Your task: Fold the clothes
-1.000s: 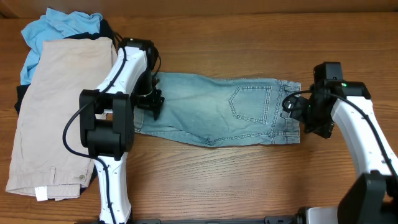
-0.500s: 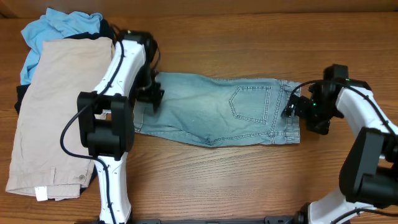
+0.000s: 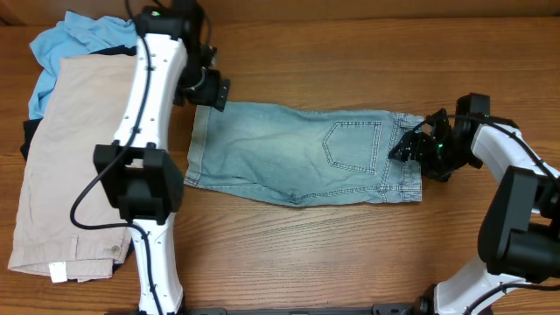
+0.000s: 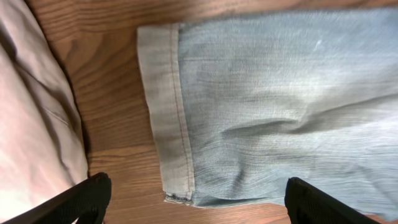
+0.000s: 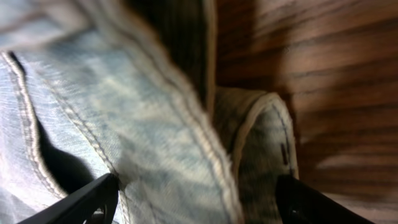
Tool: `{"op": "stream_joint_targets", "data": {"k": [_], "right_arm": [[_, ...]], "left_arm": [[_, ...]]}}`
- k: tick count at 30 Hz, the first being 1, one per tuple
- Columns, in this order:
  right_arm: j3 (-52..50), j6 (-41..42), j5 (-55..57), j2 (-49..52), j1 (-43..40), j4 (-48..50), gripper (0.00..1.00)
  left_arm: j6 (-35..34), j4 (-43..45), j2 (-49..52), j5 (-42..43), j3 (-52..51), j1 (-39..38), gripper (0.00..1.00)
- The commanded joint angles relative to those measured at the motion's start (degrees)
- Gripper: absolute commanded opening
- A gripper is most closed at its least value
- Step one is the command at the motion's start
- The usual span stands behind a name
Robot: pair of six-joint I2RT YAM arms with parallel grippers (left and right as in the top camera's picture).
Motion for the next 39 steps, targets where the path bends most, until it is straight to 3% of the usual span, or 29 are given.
{"op": "stream_joint_targets", "data": {"k": [1,6,8,10,11,17,21,26,39], "right_arm": [[-2.8,2.5,-0.9,0.5,-0.2,2.3,0.85],[-5.3,2.5,-1.3,0.5,-0.2,3.8,0.77],[-6.5,2.5,-3.1,0.5,-0.2,5.3,0.64],[-7.8,2.5,-5.6,0.5,-0.2,7.2,0.07],[-8.2,2.5,-6.3,0.5,-0.2,7.8,0.04],[-7.3,2.5,-7.0,0.5,-2.5,6.4,0.04],[-2.3,-0.5,-7.1,0.5,-8.4,-1.1,0.04],[7.1,-2.8,-3.0,0.5,-15.1,-12.3,0.04],[10.6,-2.0,-0.1,0.5,-16.7,-13.1,0.04]], "left_arm": [[1.4,-0.2,-1.1,7.8,3.0,3.7,0.91],[2.2,-4.0,-1.1,15.3,1.8,6.4,0.89],[2.2,-5.6,-1.1,15.5,0.5,6.5,0.82],[2.4,-5.8,-1.1,15.6,-0.8,6.4,0.70],[2.4,-5.6,-1.1,15.6,-1.0,6.4,0.64],[3.4,-4.9,-1.1,18.4,-1.0,6.4,0.29],[6.4,-4.5,-1.1,21.7,-1.0,6.1,0.04],[7.9,-3.3,-1.1,22.5,-1.2,4.3,0.04],[9.9,10.6,-1.1,30.2,-16.0,-3.1,0.04]]}}
